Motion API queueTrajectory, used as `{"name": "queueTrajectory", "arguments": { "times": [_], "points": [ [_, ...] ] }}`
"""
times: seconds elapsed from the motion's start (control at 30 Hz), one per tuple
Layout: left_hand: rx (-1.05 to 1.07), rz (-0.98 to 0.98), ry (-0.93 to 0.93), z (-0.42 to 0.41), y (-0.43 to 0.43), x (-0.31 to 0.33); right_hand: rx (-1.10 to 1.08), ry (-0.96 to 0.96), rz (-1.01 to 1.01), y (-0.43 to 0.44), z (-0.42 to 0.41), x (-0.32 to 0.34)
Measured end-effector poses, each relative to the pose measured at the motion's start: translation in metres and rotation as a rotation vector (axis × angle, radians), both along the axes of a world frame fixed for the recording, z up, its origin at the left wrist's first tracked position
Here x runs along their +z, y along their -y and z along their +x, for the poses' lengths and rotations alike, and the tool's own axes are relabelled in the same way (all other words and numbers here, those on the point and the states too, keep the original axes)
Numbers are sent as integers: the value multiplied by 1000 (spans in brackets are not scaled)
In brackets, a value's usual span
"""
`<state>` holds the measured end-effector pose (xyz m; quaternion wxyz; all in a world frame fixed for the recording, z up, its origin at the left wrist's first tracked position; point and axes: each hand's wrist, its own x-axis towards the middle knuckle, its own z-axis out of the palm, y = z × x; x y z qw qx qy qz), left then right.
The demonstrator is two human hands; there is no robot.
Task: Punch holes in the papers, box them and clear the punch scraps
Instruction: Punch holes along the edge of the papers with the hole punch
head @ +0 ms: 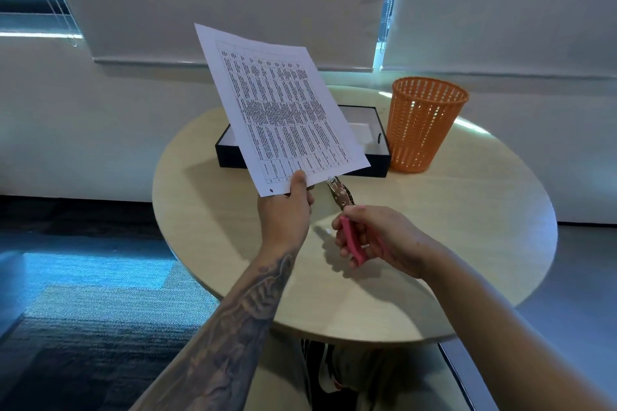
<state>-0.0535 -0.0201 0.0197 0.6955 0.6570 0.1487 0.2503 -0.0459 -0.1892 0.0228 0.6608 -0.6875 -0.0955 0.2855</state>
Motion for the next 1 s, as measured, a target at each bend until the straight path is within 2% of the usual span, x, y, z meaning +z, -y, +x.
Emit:
{"name": "queueTrajectory", "arguments": {
  "times": [0.23,1.0],
  "points": [
    [-5,3,11,0,3,1,-55,104,-80,-4,-2,-4],
    [-32,-90,-11,3,8,-3,-138,181,-147,-21,-11,3]
  ]
}}
